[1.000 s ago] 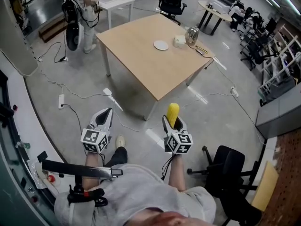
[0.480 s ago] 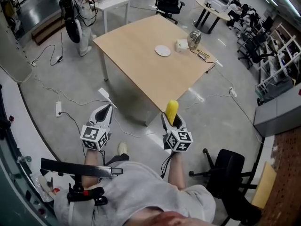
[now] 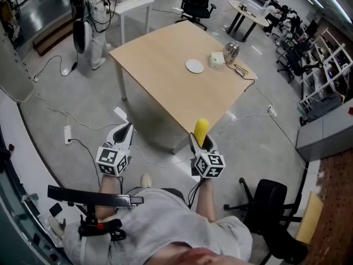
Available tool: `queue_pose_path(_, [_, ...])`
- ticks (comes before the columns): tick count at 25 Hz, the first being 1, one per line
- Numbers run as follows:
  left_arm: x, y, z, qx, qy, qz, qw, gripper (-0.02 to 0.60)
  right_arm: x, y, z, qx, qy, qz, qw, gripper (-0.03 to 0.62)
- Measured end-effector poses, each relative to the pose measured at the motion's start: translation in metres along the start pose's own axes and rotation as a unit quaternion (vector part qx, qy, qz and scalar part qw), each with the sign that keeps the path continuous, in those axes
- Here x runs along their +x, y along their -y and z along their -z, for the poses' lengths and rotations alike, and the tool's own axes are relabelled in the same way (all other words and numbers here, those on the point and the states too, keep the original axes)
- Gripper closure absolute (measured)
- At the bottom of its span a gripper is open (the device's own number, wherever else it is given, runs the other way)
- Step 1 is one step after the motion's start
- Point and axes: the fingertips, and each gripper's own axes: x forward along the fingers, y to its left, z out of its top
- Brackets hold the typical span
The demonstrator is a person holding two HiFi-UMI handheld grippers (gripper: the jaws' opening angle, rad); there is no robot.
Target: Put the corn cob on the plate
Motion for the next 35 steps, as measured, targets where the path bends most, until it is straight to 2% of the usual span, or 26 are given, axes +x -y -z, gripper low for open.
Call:
queue_pose_path(19, [0.059, -0.043, -0.001, -0.003, -0.012, 0.009, 0.9999, 0.561, 0.063, 0.023, -0.007, 0.019, -0.006, 0.018, 1.000, 0.344])
queue_pose_path(30, [0.141, -0.076, -0.014, 0.011, -0.026, 0.019, 0.9994, 0.561, 0.146, 0.060, -0.032, 0.029, 0.001, 0.019, 0.999, 0.344])
queue_pose_path(35, [0.185, -0.087, -0.016, 0.013, -0.037, 0.026, 0.9989, 0.561, 0.182, 0.083, -0.033, 0.037, -0.012, 0.022, 0.999, 0.344])
